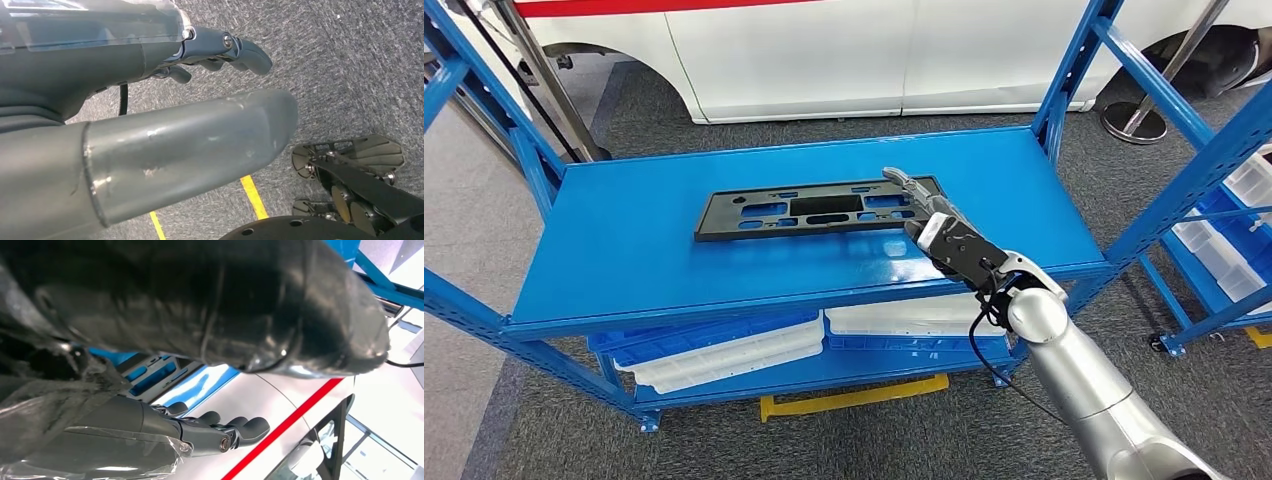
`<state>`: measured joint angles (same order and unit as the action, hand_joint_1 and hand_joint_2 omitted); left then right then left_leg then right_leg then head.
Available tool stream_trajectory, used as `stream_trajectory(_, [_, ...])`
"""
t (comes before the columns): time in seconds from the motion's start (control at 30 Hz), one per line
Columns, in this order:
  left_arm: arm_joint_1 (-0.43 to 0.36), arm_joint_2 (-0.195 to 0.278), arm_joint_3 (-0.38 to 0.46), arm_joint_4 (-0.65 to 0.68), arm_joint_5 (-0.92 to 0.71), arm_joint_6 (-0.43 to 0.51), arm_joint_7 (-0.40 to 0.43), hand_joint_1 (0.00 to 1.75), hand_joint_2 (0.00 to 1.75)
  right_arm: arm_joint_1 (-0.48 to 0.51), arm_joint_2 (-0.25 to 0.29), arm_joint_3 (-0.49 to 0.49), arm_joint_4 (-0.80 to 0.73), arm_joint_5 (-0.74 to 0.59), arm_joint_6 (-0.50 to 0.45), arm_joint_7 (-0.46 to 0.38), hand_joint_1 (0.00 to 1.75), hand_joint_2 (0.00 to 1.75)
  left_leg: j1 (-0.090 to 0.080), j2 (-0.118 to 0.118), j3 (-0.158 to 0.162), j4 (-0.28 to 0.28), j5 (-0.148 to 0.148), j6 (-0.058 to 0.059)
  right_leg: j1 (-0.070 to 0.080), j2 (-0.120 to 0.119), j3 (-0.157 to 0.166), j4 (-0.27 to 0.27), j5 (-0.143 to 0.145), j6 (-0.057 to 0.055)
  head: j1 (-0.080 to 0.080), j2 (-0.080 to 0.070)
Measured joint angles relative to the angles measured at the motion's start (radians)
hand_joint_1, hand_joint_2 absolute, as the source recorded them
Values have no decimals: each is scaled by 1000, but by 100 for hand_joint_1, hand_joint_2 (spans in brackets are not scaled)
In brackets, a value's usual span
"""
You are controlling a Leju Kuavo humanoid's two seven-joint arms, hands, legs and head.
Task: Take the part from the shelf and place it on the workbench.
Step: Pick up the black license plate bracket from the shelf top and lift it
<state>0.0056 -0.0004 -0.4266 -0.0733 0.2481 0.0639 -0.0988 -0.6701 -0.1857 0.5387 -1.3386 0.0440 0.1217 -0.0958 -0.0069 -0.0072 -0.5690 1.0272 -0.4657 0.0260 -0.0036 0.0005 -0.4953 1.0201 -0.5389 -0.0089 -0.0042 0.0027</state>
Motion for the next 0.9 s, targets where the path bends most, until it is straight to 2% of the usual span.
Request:
stream_trajectory(0.37, [-7, 0, -2, 13, -1, -1, -11, 0, 0, 18, -6, -4, -4, 0, 4, 0, 0, 0, -4, 0, -4, 4, -2, 3, -7, 0, -2, -1, 2, 4, 0, 0])
stream_trajectory(0.47, [-9, 0, -2, 17, -1, -1, -13, 0, 0, 23, -7, -6, -5, -1, 4, -1, 0, 0, -7, 0, -8, 6, -3, 7, -8, 0, -4, -4, 3, 8, 0, 0])
stream_trajectory(0.53, [-11, -1, -4, 19, -1, -1, -15, 0, 0, 25, -9, -10, -10, -2, 4, -2, 0, 0, -2, 0, -3, -5, 1, 15, -5, 0, -3, -3, 1, 15, 0, 0])
stream_trajectory(0.6, [-12, -3, -7, 22, -3, -2, -18, 0, 0, 25, -11, -15, -16, -3, 4, -3, 0, 0, 6, 2, 7, -20, 6, 24, -3, 1, -27, 49, -26, 19, 1, 0])
stream_trajectory(0.63, [-13, -4, -8, 24, -3, -3, -19, 0, 0, 27, -13, -16, -17, -3, 5, -4, 0, 0, 7, 3, 10, -24, 7, 27, -5, 1, -59, 106, -51, 20, 1, 0])
stream_trajectory(0.7, [-15, -4, -9, 27, -4, -5, -21, 0, 0, 34, -16, -17, -17, -4, 6, -4, 0, 0, 8, 3, 11, -24, 5, 29, -8, 1, -145, 240, -93, 23, 1, 0])
stream_trajectory(0.73, [-16, -5, -9, 28, -4, -5, -22, 0, 0, 38, -17, -17, -17, -4, 7, -4, 0, 0, 8, 2, 13, -23, 2, 29, -10, 1, -175, 275, -89, 25, 1, 0])
stream_trajectory(0.77, [-16, -5, -9, 28, -4, -6, -24, 0, 0, 42, -19, -17, -17, -4, 7, -3, 0, 0, 8, 1, 16, -22, -1, 28, -12, 0, -188, 272, -64, 25, 1, 0])
stream_trajectory(0.8, [-16, -6, -9, 28, -4, -6, -25, 0, 0, 43, -20, -17, -17, -4, 7, -3, 0, 0, 9, 0, 22, -19, -7, 25, -13, 0, -180, 231, -20, 25, 1, 0])
stream_trajectory(0.83, [-16, -7, -9, 29, -4, -7, -26, 0, 0, 43, -20, -17, -17, -4, 7, -3, 0, 0, 9, 0, 27, -16, -13, 21, -14, 0, -160, 165, 29, 24, 1, 0])
stream_trajectory(0.87, [-16, -8, -9, 30, -4, -7, -27, 0, 0, 43, -21, -18, -17, -4, 7, -3, 0, 0, 8, -1, 31, -13, -20, 15, -13, 0, -139, 106, 63, 22, 1, 0])
stream_trajectory(0.9, [-17, -8, -10, 32, -4, -8, -27, 0, 0, 43, -22, -18, -17, -5, 7, -3, 0, 0, 7, -1, 31, -9, -25, 9, -11, 1, -121, 61, 80, 19, 1, 0])
